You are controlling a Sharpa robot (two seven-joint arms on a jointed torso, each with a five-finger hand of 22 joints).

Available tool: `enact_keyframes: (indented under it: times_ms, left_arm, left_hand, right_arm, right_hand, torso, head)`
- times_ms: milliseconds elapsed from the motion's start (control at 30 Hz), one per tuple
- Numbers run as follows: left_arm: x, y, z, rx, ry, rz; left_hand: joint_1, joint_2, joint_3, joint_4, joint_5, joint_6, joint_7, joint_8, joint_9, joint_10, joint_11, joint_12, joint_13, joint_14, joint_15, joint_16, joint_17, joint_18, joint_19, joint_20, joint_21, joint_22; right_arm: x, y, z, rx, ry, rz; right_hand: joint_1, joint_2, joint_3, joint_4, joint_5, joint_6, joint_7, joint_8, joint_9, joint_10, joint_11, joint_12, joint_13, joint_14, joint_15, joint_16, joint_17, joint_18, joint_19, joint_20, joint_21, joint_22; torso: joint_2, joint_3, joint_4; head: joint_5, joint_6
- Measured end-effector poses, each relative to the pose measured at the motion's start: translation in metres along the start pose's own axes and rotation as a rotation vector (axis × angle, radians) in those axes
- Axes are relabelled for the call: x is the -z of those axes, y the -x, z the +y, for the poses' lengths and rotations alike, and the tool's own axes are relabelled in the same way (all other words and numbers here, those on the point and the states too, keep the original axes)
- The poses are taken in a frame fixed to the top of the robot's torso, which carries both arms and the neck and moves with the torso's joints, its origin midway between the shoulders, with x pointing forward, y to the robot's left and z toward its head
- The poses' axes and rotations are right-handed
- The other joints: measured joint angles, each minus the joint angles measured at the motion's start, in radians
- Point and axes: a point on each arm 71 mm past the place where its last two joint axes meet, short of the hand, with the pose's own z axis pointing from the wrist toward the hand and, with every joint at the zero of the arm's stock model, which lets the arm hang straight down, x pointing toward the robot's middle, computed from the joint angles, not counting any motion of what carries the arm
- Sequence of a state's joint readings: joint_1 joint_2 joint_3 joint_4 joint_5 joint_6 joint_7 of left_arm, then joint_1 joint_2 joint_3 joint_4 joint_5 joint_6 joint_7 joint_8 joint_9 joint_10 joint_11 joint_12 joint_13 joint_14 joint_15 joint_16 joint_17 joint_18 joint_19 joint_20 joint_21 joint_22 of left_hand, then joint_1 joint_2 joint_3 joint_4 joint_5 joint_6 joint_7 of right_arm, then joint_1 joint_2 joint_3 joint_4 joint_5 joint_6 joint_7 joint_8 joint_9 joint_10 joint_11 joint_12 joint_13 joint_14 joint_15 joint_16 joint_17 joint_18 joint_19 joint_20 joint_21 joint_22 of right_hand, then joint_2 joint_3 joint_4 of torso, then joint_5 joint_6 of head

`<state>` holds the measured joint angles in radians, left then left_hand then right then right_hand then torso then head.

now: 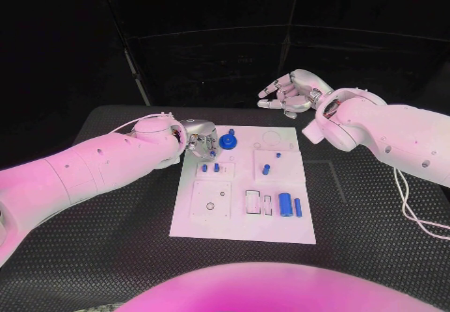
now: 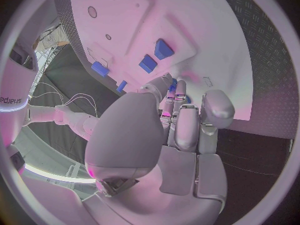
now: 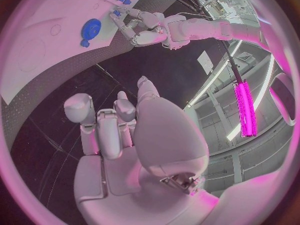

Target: Assemble the parts on the task board

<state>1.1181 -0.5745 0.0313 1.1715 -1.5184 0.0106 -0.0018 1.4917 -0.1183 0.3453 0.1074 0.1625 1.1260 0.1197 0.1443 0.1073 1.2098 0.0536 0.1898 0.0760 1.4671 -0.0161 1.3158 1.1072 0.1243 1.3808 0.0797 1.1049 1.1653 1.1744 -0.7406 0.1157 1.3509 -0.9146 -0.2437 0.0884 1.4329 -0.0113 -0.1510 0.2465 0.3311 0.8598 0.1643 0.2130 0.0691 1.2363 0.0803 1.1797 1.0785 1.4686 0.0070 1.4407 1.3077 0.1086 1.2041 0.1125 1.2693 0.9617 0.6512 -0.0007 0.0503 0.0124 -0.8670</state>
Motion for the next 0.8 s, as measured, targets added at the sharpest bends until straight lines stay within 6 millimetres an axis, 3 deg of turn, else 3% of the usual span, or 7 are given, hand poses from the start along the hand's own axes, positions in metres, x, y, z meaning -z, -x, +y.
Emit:
enact_keyframes:
  times_ms: [800]
  left_arm:
    - [-0.0013,-0.0009,-0.0022,0.0,0.002,0.0]
  left_hand:
    - [-0.017,-0.009,0.003,-0.003,0.0,-0.01,0.002,-0.015,-0.005,0.003,0.003,-0.009,0.003,0.0,0.0,0.0,-0.006,0.0,0.0,0.0,0.0,0.002]
  right_arm:
    - [0.0002,-0.002,-0.0014,-0.002,-0.003,0.004]
  right_hand:
    - [0.0,0.0,0.0,0.0,0.0,0.0,0.0,0.0,0.0,0.0,0.0,0.0,0.0,0.0,0.0,0.0,0.0,0.0,0.0,0.0,0.0,0.0]
  torso:
    - [0.0,0.0003,0.0]
  head:
    - [-0.002,-0.002]
